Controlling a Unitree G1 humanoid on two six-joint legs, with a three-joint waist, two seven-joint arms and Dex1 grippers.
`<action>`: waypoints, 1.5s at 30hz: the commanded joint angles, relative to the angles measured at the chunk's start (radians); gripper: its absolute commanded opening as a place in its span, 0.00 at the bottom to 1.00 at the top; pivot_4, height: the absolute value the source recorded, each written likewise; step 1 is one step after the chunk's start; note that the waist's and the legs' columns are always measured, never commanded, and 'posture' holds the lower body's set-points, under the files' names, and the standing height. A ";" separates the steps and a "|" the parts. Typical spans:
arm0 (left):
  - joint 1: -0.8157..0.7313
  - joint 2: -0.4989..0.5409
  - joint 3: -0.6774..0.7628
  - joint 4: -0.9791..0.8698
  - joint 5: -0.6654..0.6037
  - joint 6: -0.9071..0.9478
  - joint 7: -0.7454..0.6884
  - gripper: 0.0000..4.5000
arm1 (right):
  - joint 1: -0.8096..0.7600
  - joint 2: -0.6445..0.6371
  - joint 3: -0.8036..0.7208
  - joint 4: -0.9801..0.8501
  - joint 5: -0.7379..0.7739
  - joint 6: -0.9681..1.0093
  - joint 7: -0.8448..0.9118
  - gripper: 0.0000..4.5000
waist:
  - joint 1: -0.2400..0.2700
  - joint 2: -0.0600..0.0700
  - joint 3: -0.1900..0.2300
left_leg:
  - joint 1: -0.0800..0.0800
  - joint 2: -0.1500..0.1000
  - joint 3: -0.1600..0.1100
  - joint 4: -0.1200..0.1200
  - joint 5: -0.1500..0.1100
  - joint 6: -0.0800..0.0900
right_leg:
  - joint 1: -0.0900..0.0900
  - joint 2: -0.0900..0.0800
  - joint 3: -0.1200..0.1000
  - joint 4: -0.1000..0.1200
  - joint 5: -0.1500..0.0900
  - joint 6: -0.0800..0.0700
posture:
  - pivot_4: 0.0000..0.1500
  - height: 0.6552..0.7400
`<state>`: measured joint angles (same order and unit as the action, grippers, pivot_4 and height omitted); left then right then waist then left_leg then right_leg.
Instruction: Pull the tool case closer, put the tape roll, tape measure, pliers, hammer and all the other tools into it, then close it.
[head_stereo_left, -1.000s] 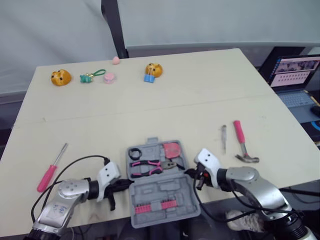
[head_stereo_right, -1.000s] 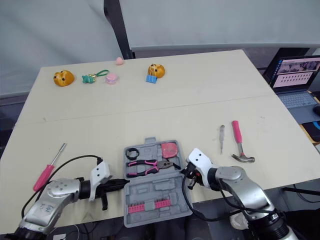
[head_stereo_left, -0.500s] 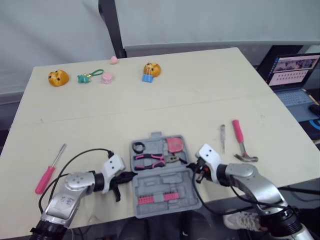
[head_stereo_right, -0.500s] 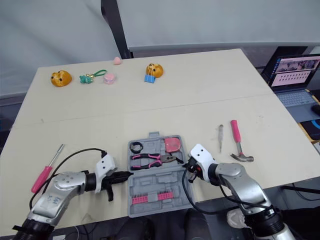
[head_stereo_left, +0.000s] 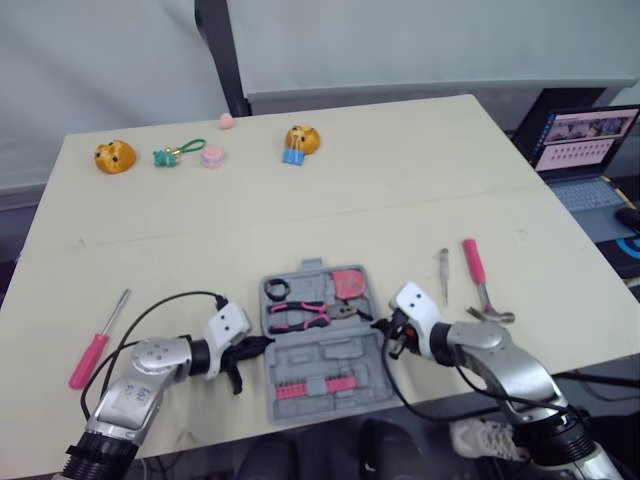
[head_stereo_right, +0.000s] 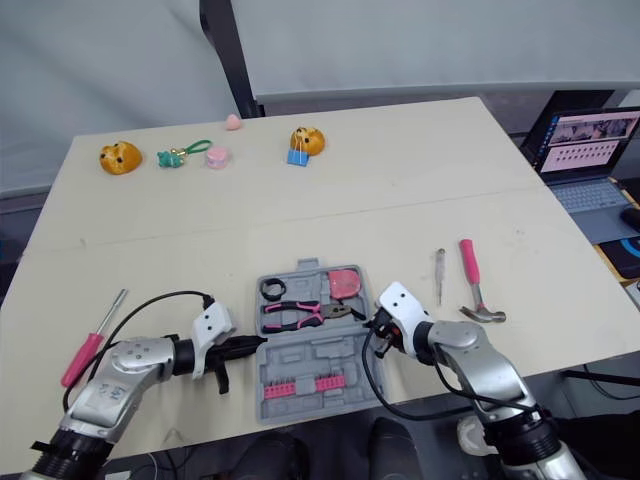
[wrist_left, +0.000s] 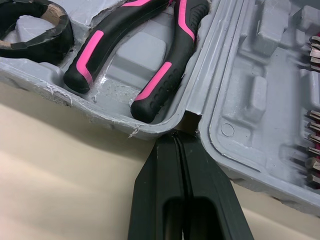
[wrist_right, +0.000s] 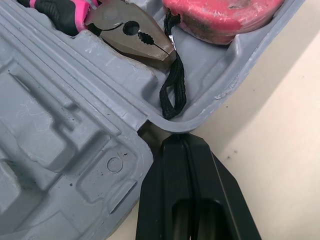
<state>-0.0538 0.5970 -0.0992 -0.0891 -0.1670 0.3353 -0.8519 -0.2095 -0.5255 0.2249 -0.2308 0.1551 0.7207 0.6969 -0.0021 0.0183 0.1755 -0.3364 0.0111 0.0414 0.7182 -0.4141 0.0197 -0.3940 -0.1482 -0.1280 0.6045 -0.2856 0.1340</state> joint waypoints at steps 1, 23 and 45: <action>-0.019 -0.013 -0.005 -0.003 -0.002 -0.030 0.000 0.00 | -0.012 0.019 -0.002 -0.004 -0.002 -0.027 -0.018 0.00 | 0.000 0.000 0.000 | 0.000 0.000 0.000 0.000 0.000 0.000 | 0.000 0.000 0.000 0.000 0.000 0.000 | 1.00 0.71; -0.074 -0.030 -0.004 0.064 0.027 -0.068 0.025 0.00 | -0.051 0.053 -0.002 0.044 -0.029 -0.050 -0.044 0.00 | 0.000 0.000 0.000 | 0.000 0.000 0.000 0.000 0.000 -0.001 | 0.000 0.000 0.000 0.000 0.000 0.000 | 1.00 0.71; -0.081 -0.039 0.001 0.085 0.034 -0.075 0.039 0.00 | -0.078 0.080 -0.001 0.076 -0.054 -0.063 -0.059 0.00 | 0.000 0.000 0.000 | 0.000 0.000 0.000 0.000 0.001 -0.001 | 0.000 0.000 0.000 0.001 0.000 0.000 | 1.00 0.71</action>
<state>-0.1227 0.5665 -0.0970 0.0042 -0.1354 0.2746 -0.8230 -0.2746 -0.4609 0.2224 -0.1441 0.0954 0.6775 0.6447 -0.0024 0.0185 0.1756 -0.3361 0.0114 0.0412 0.7182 -0.4128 0.0183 -0.3941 -0.1483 -0.1279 0.6056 -0.2856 0.1340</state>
